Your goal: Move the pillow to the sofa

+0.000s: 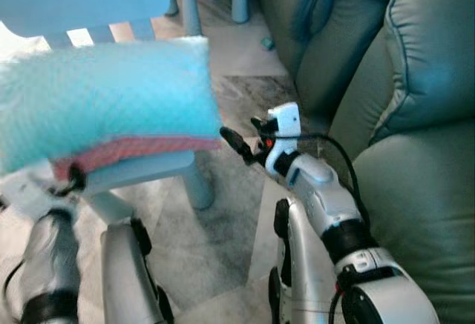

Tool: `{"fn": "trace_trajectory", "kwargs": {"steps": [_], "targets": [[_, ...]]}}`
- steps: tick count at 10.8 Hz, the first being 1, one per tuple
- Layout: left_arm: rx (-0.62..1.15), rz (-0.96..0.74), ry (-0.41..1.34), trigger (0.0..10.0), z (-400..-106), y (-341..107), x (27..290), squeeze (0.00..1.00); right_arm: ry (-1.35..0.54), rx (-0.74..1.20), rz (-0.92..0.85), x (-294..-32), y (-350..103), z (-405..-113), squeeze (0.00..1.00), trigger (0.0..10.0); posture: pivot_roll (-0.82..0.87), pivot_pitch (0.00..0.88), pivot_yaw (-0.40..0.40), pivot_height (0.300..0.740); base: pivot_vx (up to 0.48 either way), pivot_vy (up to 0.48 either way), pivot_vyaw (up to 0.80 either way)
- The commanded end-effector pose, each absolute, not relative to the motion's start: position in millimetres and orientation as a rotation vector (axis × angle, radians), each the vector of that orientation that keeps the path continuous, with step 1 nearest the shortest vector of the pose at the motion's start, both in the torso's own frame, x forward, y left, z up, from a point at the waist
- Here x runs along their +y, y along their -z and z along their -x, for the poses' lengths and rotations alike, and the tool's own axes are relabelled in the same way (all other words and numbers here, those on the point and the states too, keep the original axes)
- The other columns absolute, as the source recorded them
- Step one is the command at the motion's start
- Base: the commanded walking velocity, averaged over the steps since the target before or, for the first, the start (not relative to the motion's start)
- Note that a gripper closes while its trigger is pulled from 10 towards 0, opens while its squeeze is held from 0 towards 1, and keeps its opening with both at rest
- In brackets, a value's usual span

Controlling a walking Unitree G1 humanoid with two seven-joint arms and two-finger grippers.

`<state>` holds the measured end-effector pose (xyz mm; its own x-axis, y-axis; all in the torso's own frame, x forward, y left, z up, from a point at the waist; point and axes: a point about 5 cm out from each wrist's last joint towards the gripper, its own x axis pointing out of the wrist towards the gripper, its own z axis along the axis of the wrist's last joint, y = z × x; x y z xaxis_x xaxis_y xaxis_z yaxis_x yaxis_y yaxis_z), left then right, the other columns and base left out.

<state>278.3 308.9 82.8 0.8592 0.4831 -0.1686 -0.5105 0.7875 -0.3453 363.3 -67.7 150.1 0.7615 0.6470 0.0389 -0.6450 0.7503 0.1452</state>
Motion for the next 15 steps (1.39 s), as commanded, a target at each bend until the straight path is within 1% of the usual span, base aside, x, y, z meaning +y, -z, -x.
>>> {"fn": "trace_trajectory", "kwargs": {"steps": [1,3,4,6,8,11,12,13,15], "targets": [[0.070,0.347,-0.590,10.0,-268,-85,321,0.00,-0.705,0.027,-0.154,-68,-145,-362,0.00,10.0,-0.10,0.188,0.017,0.418,0.000,0.000,0.00],[-0.013,0.227,-0.641,10.0,-260,-116,336,0.00,-0.694,0.024,-0.153,-69,-144,-362,0.00,10.0,-0.09,0.174,0.021,0.418,0.000,0.000,0.00],[-0.032,0.195,-0.616,10.0,-262,-128,333,0.00,-0.694,0.016,-0.154,-68,-144,-362,0.00,10.0,-0.09,0.168,0.026,0.418,0.000,0.000,0.00],[-0.068,0.139,-0.589,10.0,-264,-137,326,0.00,-0.689,0.012,-0.154,-70,-142,-360,0.00,10.0,-0.10,0.158,0.028,0.418,0.000,0.000,0.00],[-0.069,0.151,-0.551,10.0,-261,-137,310,0.00,-0.672,0.010,-0.136,-79,-140,-354,0.00,10.0,-0.11,0.141,0.030,0.418,0.000,0.000,0.00],[-0.015,0.166,-0.394,10.0,-247,-116,266,0.00,-0.533,-0.007,-0.081,-101,-139,-343,0.00,10.0,-0.12,0.086,0.057,0.418,0.000,0.000,0.00],[0.034,0.193,-0.332,10.0,-241,-105,249,0.00,-0.474,-0.015,-0.052,-105,-137,-339,0.00,10.0,-0.13,0.062,0.072,0.418,0.000,0.000,0.00],[0.095,0.196,-0.248,10.0,-233,-90,224,0.00,-0.409,-0.015,-0.029,-113,-131,-333,0.00,10.0,-0.13,0.037,0.081,0.418,0.000,0.000,0.00],[0.194,0.174,-0.083,10.0,-223,-72,197,0.00,-0.292,-0.001,0.025,-125,-119,-325,0.00,10.0,-0.13,0.000,0.097,0.418,0.000,0.000,0.00]]}}
